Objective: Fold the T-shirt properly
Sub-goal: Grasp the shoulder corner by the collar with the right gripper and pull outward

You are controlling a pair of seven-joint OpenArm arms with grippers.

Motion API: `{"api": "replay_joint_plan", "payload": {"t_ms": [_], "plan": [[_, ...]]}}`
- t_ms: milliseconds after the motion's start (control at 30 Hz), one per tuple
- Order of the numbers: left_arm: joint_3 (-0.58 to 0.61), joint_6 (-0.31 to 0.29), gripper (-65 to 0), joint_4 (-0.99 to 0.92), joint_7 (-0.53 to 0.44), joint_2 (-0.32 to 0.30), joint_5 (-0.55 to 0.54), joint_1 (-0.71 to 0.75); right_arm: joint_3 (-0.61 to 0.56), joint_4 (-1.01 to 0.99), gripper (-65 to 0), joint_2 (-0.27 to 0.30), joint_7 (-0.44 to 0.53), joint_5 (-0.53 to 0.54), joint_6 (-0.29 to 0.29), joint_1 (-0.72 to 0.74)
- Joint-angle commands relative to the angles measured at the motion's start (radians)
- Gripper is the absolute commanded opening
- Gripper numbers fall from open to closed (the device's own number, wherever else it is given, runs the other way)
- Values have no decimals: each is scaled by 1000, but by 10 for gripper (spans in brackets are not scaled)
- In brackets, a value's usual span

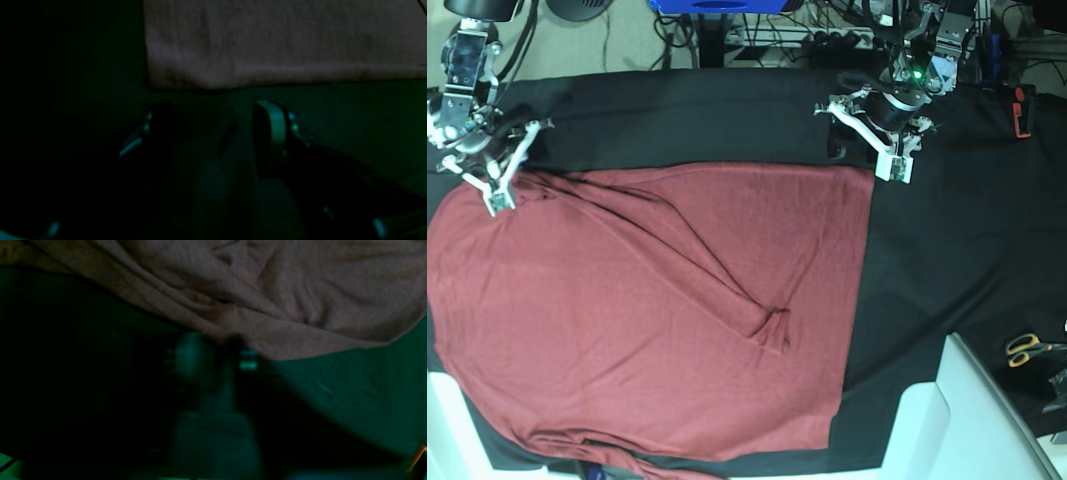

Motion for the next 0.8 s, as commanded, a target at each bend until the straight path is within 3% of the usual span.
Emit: {"api": "replay_joint_plan", "payload": {"t_ms": [0,367,533,767], "plan": [[-3,-1,-293,13,-18,-6,-3,1,5,14,-639,11,13,3,-3,10],[-3,-1,-293,13,-18,-5,-3,-2,2,16,-644,47,9,-2,-3,41],[-3,-1,-293,13,-18,-5,-3,-4,-1,13,-644,57,9,-141,-3,87],[-3,-1,-293,13,-18,-3,-3,-5,-4,-26,-644,62,7,-153,-3,164]]}}
